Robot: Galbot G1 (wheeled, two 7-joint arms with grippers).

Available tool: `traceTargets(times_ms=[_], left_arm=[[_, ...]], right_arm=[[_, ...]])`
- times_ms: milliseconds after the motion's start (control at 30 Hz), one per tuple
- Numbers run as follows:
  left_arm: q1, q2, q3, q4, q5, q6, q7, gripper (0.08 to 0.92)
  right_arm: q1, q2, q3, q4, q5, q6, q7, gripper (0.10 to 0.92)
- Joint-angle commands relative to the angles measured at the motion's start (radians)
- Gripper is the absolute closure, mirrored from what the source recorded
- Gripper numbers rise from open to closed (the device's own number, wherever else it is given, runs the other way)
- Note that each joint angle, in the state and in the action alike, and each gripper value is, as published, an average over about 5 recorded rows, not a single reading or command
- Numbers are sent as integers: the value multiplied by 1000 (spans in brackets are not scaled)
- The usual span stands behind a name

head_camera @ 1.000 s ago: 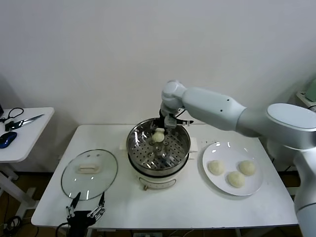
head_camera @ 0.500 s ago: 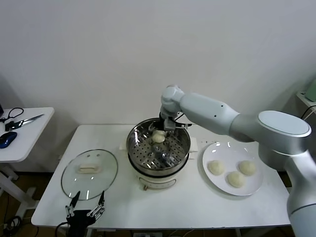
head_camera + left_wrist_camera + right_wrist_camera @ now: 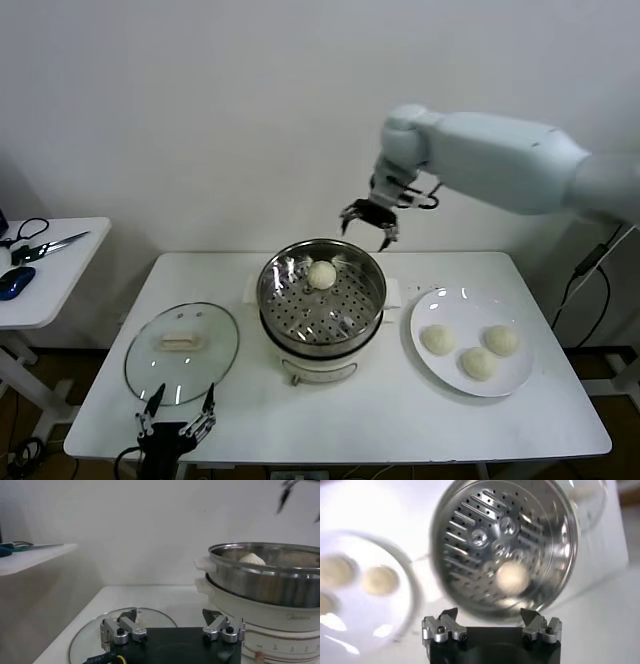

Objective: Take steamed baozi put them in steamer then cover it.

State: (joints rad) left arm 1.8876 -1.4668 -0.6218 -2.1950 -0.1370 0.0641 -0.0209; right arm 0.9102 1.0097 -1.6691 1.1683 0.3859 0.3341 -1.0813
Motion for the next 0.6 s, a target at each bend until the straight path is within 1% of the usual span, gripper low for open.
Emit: traceTargets(times_ms=[33,167,267,433,600], left_arm=[[-4,2,2,-1,-3,0,2,177],[-13,-3,6,6,-4,-3,2,177],[-17,-5,7,13,-2,-6,2,177],[-7,-7,5,11,3,-12,1,177],[8,-8,1,12,19,-29,-3,177]], right_arm=[[160,-368,-347,225,240,-423,66,203],[38,-434,-302,330,248,-563,172,203],[-113,-445,-192,346,242,-622,234,203],[-374,-415,20,252,189,-666,288,203],[-531,-372,151,167,135,-685,311,203]])
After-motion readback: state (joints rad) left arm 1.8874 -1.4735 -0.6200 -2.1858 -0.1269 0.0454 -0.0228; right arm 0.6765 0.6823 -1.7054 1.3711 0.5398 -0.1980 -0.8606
